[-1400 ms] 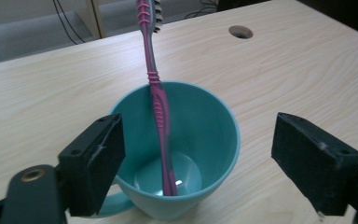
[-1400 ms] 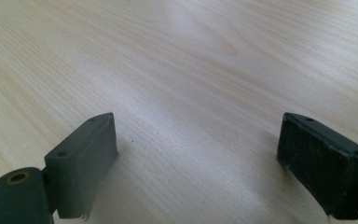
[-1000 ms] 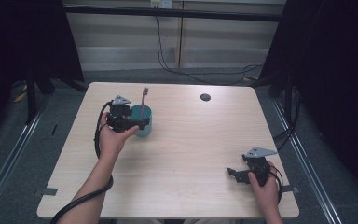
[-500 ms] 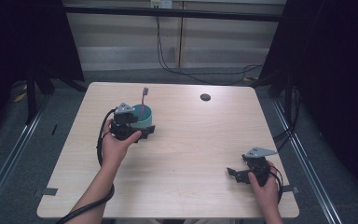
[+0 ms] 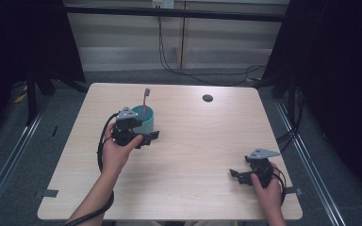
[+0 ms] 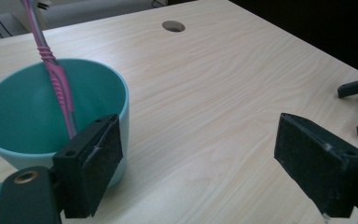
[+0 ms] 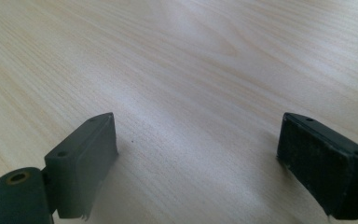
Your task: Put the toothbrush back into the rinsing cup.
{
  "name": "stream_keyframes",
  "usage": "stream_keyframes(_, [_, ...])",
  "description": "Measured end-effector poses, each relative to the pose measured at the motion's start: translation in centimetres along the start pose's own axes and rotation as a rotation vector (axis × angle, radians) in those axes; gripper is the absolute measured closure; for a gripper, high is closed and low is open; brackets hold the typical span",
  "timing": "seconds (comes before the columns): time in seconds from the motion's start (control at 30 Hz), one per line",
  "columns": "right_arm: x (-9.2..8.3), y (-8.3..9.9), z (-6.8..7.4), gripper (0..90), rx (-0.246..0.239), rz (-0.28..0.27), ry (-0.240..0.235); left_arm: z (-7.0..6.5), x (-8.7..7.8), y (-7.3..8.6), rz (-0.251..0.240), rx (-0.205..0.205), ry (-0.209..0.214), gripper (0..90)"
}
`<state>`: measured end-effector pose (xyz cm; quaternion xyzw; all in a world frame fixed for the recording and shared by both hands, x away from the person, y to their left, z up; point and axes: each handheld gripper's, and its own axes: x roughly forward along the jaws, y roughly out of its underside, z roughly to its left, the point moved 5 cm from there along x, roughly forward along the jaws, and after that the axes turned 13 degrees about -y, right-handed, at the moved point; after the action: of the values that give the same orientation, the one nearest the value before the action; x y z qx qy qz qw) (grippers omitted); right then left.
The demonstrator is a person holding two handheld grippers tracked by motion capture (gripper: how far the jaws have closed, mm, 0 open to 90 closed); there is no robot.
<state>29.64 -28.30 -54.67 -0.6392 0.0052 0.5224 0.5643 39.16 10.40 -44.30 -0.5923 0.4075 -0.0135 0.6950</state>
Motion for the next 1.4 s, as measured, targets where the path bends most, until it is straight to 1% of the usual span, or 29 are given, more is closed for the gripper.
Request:
stream_keyframes(0.07, [0.0, 0.0, 0.0, 11.3, 0.0, 0.0, 0.0, -0.2, 0.0, 0.2, 0.003, -0.008, 0.006, 15.1])
stream_keyframes(0.17, [0.0, 0.0, 0.0, 11.4, 0.0, 0.0, 0.0, -0.3, -0.2, 0.5, 0.01, 0.006, 0.01, 15.0])
stream_keyframes(0.23, [0.0, 0.0, 0.0, 11.3, 0.0, 0.0, 0.0, -0.5, -0.2, 0.8, 0.012, 0.008, 0.013, 15.1])
stream_keyframes(0.3, [0.0, 0.0, 0.0, 11.4, 0.0, -0.001, -0.001, -0.6, -0.3, 1.0, 0.014, 0.022, 0.015, 15.0])
stream_keyframes(0.37, [0.0, 0.0, 0.0, 11.4, 0.001, 0.0, 0.0, -0.7, -0.3, 1.1, 0.012, 0.017, 0.02, 15.0])
stream_keyframes(0.47, [0.0, 0.0, 0.0, 11.3, 0.0, 0.0, 0.0, -1.0, -0.4, 1.4, 0.009, 0.022, 0.024, 15.1])
stream_keyframes(0.63, [0.0, 0.0, 0.0, 11.4, 0.0, 0.0, 0.0, -1.6, -0.2, 1.8, 0.016, 0.041, 0.036, 15.2])
stream_keyframes(0.73, [0.0, 0.0, 0.0, 11.4, 0.0, 0.0, 0.0, -1.9, 0.0, 2.0, 0.015, 0.035, 0.041, 15.2])
stream_keyframes(0.77, [0.0, 0.0, 0.0, 11.3, 0.0, 0.0, 0.0, -2.0, 0.1, 2.1, 0.016, 0.039, 0.051, 15.2])
stream_keyframes(0.83, [0.0, 0.0, 0.0, 11.3, 0.0, 0.0, 0.0, -2.2, 0.2, 2.3, 0.021, 0.042, 0.051, 15.2])
stream_keyframes(1.1, [0.0, 0.0, 0.0, 11.4, 0.0, 0.0, 0.0, -2.9, 0.8, 3.5, 0.031, 0.042, 0.074, 15.4])
stream_keyframes(1.17, [0.0, 0.0, 0.0, 11.3, 0.0, 0.0, 0.0, -3.0, 0.9, 3.8, 0.032, 0.046, 0.078, 15.4])
stream_keyframes(1.3, [0.0, 0.0, 0.0, 11.3, 0.0, 0.0, 0.0, -3.1, 1.0, 4.2, 0.035, 0.042, 0.082, 15.4])
stream_keyframes(1.37, [0.0, 0.0, 0.0, 11.3, 0.0, 0.0, 0.0, -3.2, 1.1, 4.5, 0.038, 0.048, 0.082, 15.5])
stream_keyframes(1.4, [0.0, 0.0, 0.0, 11.4, 0.0, 0.0, 0.0, -3.2, 1.1, 4.6, 0.037, 0.044, 0.083, 15.5])
